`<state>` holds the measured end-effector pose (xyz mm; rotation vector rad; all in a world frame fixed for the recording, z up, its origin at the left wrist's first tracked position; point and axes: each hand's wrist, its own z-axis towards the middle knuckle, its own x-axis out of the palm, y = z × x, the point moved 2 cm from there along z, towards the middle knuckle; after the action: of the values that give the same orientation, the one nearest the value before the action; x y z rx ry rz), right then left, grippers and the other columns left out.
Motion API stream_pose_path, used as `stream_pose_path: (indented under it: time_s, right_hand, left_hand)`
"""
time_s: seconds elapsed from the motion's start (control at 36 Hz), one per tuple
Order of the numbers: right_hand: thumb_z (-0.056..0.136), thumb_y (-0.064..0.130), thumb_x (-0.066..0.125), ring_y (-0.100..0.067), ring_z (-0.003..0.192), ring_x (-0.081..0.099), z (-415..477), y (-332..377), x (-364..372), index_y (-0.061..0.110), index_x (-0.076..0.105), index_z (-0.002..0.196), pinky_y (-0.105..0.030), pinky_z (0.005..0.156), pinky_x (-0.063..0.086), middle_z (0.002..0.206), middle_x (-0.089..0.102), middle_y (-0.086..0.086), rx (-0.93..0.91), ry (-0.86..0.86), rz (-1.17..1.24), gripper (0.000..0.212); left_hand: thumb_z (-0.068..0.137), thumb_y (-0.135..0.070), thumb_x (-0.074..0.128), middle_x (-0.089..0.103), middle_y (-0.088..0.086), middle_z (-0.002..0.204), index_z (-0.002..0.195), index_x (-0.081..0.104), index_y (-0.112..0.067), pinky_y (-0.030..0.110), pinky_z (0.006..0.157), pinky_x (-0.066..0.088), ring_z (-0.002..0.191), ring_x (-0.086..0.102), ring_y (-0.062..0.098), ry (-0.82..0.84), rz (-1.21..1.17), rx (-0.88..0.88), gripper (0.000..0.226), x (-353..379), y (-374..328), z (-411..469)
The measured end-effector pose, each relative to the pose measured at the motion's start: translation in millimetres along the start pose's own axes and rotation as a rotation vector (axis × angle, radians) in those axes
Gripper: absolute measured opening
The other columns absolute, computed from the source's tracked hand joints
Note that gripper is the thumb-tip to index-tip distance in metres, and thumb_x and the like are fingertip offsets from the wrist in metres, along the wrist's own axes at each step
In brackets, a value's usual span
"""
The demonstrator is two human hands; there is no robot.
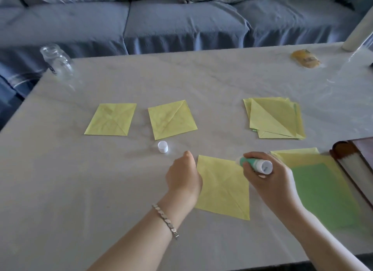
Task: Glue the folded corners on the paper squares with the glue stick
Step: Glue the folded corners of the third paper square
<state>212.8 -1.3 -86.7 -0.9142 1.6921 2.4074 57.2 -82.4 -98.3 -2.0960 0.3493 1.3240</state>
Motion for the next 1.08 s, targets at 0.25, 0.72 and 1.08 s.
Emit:
stream_pose_path:
  time_s: [0.25,0.72,1.08]
  right_hand:
    - [0.066,0.024,0.063,-0.002,0.077,0.057,-2,-4,-2,0.033,0.063,0.075,-0.003,0.062,0.039,0.078,0.067,0.005,0.008,-0.003,0.034,0.013]
    - [0.083,0.02,0.064,-0.01,0.079,0.068,6,-19,5,0.062,0.053,0.1,-0.03,0.076,0.054,0.086,0.07,0.001,0.121,-0.041,0.182,0.047]
    - [0.09,0.009,0.055,-0.017,0.064,0.056,-6,-38,10,0.024,0.055,0.114,-0.031,0.059,0.044,0.08,0.063,-0.002,0.107,0.154,-0.093,0.029]
  left_hand:
    - [0.091,-0.004,0.044,0.057,0.005,0.119,0.115,0.048,-0.014,0.03,0.085,0.043,0.112,0.056,0.026,0.051,0.027,-0.041,0.026,-3,-3,4]
    - [0.09,-0.011,0.043,0.059,0.001,0.111,0.108,0.052,-0.018,0.027,0.073,0.039,0.102,0.058,0.024,0.035,-0.126,-0.051,0.021,-1,-5,8]
    - [0.081,-0.013,0.057,0.062,0.009,0.113,0.122,0.05,-0.012,0.032,0.083,0.048,0.103,0.061,0.029,0.132,-0.592,-0.205,0.042,6,-9,37]
